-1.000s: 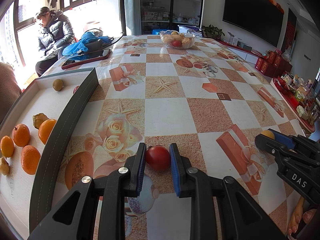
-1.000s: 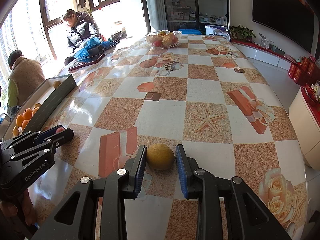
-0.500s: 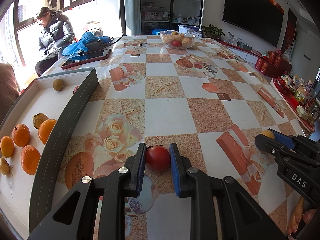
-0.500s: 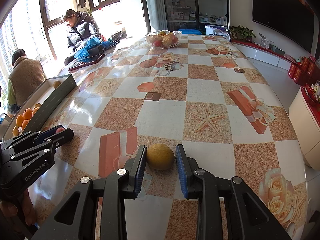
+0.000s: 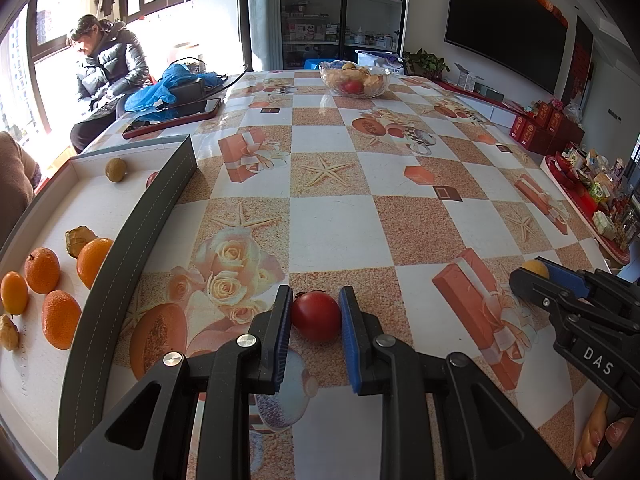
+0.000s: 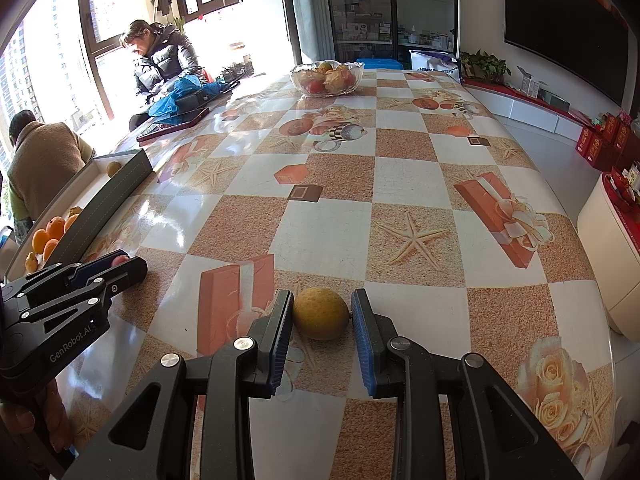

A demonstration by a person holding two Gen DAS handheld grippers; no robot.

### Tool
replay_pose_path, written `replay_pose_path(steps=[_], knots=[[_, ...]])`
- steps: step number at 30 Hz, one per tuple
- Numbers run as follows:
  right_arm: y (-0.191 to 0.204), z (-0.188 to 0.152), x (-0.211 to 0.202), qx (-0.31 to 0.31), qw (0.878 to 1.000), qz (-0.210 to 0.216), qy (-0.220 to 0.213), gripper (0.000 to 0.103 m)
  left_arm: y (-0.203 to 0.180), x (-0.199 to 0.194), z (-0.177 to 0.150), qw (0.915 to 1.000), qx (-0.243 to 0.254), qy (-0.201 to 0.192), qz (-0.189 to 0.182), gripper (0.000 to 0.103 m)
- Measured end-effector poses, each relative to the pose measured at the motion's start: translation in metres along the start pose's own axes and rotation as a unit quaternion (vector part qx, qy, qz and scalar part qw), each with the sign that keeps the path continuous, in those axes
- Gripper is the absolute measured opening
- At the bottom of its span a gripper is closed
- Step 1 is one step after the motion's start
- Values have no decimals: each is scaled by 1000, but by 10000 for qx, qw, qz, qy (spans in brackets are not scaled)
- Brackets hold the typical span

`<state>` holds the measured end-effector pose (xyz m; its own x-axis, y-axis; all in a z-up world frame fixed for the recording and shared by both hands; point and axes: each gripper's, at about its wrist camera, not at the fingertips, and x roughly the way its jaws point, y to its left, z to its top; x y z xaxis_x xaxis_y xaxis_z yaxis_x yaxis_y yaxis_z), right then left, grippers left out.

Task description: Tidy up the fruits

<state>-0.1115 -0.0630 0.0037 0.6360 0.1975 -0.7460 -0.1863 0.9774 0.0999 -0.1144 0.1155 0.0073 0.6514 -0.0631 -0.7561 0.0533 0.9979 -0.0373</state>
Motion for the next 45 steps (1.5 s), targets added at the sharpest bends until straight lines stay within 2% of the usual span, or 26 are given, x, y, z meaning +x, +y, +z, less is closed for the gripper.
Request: replay_pose_path(steps=[37,41,45], knots=[[1,1,1,-120,9999,-90,57,31,-4,-1,0,9999,87,62,85,25],[4,6,3,-313,9990,-143,269,31,-3,-3,6,9988,-110,388,-281,25],[-10,13,0,176,9977,235,605,31,5,-19,11,9953,-457,547,-658,25]])
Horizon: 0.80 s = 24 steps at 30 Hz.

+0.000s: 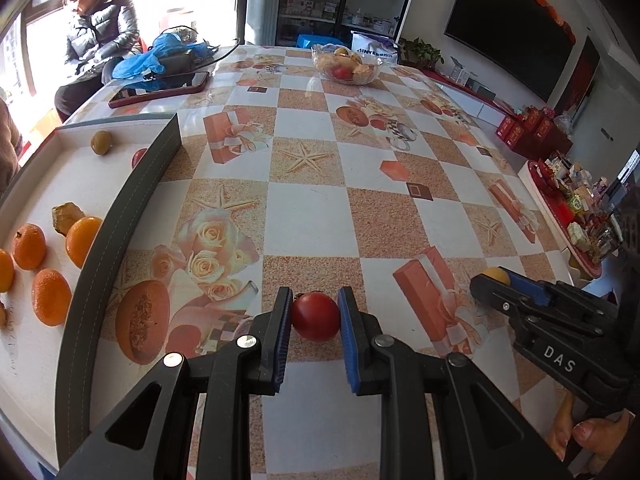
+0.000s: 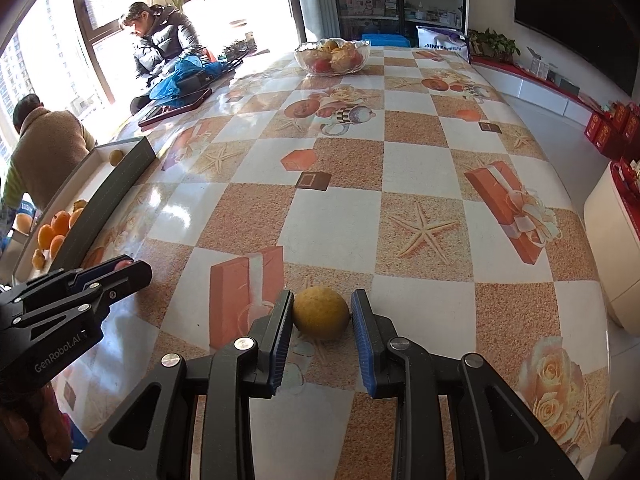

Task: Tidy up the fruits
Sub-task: 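Carry the tomato over the white tray with the left tool while the right tool carries the yellow fruit there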

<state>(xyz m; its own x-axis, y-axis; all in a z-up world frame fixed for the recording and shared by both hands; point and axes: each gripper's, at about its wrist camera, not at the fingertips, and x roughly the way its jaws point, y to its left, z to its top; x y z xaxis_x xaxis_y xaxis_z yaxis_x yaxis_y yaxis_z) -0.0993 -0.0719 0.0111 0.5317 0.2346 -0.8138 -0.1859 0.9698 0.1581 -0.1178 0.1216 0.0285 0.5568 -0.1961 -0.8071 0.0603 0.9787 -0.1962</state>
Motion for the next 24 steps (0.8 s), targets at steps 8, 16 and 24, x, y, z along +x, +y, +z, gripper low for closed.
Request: replay_pose_path(steps=[8,16,24], knots=[[-27,6,-17,721,9959,482,250,31,8,-31,14,9997,-92,188,107,25],[-16,20,-20,855,9918,818,479,31,26,-71,30,9991,-50,128,404,25],[27,46,-32,342,9930,1056,401,31,72,-113,43,9968,-100,-65,789,25]])
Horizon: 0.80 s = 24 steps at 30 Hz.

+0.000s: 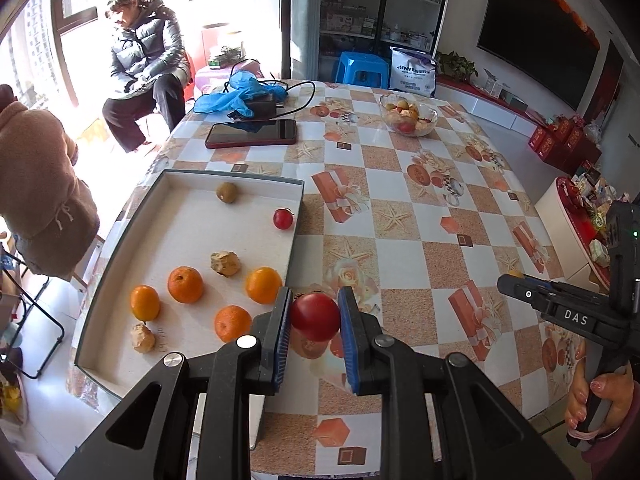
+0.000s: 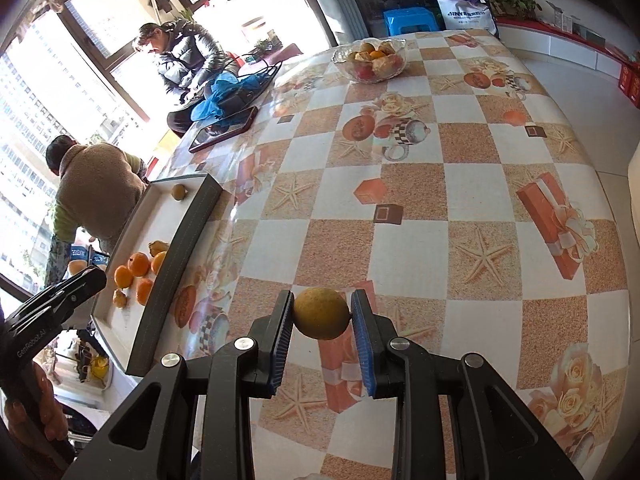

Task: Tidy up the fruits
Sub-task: 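Carry the tomato over the white tray with the left tool while the right tool carries the yellow fruit there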

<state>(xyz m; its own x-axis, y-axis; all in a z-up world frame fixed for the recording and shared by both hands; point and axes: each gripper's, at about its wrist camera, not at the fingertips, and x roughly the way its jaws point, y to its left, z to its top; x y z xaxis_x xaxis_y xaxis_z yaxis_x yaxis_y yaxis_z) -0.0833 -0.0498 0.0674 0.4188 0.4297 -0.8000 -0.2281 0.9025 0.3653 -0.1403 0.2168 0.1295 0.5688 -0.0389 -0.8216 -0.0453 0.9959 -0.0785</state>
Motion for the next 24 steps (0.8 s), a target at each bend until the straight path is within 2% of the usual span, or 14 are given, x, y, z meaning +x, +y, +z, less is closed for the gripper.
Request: replay_pose_path(steps=[3,5,8,10,12,13,15,21,24], knots=[[10,5,0,-67,9998,180,16,31,30,-6,2,9998,-172,27,19,25],[14,7,1,-134,9998,170,21,31,47,-10,1,9996,-183,-28,196,25],[16,8,4,-164,9996,187,115,31,74,-10,-3,9992,-306,26,265,25],[15,11,7,-5,9975,667,245,31,91,-8,-7,9984,-481,84,271,25],[10,15,12,432,9874,1463,426,31,103,-5,-13,9975,-643,140,271,25],[9,18,14,596,9821,1718,498,31,107,-3,-15,9971,-692,156,274,25],[13,23,15,682,9771,1933,577,31,111,0,-20,9967,-756,177,252,25],[40,36,22,413,9816,1701,756,31,121,14,-26,9952,-923,307,108,26],[70,43,29,-153,9910,1113,732,31,124,21,-27,9943,-977,375,204,26]])
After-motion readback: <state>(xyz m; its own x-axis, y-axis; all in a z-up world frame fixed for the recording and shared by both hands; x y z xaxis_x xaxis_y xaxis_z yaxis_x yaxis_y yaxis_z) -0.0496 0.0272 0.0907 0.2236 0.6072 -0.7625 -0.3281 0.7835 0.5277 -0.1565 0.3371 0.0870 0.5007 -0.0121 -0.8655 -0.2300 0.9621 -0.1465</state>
